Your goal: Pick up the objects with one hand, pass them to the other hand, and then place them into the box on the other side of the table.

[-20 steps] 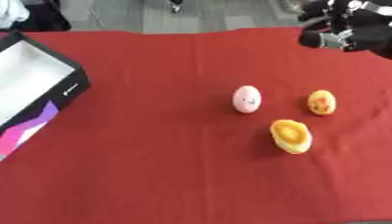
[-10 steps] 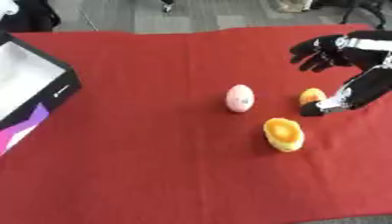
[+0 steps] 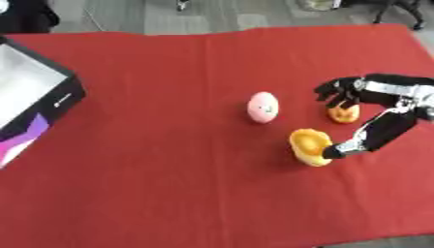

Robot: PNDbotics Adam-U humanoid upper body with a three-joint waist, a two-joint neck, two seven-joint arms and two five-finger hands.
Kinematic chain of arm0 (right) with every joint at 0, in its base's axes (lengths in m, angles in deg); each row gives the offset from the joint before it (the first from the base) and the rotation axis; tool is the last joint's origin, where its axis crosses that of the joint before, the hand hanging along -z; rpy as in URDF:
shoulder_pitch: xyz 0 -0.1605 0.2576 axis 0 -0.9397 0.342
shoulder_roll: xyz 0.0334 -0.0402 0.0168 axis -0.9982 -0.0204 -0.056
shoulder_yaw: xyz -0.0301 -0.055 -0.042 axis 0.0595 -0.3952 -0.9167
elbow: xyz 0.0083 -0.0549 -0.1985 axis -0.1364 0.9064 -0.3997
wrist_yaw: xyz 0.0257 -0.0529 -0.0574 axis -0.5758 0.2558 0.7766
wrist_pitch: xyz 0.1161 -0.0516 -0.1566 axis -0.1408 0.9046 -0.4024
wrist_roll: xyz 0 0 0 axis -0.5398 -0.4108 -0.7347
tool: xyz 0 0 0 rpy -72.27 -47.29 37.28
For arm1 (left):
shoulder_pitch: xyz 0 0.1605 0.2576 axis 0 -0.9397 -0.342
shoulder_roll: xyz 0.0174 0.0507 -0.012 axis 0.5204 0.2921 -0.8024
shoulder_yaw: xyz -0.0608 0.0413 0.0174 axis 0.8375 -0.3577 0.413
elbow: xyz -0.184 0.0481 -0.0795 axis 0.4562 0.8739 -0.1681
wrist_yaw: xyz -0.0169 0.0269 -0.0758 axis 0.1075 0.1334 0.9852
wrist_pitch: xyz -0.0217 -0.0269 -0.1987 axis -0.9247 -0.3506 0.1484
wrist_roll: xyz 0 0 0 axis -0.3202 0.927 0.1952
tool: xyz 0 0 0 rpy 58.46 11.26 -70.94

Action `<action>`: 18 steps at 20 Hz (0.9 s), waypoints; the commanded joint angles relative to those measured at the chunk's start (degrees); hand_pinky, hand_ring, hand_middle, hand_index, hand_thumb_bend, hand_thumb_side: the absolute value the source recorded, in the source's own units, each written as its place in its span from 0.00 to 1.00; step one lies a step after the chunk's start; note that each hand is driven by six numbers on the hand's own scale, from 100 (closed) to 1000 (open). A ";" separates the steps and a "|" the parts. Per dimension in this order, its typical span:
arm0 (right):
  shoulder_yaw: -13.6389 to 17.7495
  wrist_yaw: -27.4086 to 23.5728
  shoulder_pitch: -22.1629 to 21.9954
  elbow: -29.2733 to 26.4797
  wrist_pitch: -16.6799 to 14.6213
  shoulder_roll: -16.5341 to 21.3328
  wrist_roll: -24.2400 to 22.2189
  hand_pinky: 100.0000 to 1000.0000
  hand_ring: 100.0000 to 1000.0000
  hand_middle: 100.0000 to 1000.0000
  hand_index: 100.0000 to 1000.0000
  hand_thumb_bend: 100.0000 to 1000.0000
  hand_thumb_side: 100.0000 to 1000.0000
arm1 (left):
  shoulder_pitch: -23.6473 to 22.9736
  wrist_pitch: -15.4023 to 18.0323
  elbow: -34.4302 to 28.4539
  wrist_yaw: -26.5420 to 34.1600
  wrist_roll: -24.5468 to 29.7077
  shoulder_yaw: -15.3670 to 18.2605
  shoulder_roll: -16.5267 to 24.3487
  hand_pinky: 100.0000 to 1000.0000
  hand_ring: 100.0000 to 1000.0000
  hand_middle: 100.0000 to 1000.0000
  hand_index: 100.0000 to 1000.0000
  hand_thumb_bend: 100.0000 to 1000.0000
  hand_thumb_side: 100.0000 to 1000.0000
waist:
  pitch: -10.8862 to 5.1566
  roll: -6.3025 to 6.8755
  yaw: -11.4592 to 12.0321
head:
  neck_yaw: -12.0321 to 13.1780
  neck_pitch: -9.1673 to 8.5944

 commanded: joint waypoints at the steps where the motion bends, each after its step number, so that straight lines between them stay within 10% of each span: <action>1: 0.03 4.23 -0.16 2.23 -1.16 -0.90 1.31 0.87 0.81 0.82 0.91 0.62 0.14 | 0.46 0.04 -1.40 -0.16 0.15 0.37 1.85 0.81 0.81 0.81 0.80 0.90 0.60 | 0.14 -0.59 0.08 | -0.22 0.34; 18: -0.82 15.28 -1.49 9.08 -4.39 -4.46 4.96 0.85 0.78 0.78 0.87 0.59 0.13 | -0.28 0.06 -1.99 -0.14 0.13 0.52 1.21 0.81 0.81 0.81 0.79 0.90 0.60 | 1.07 -0.06 0.19 | -0.65 0.34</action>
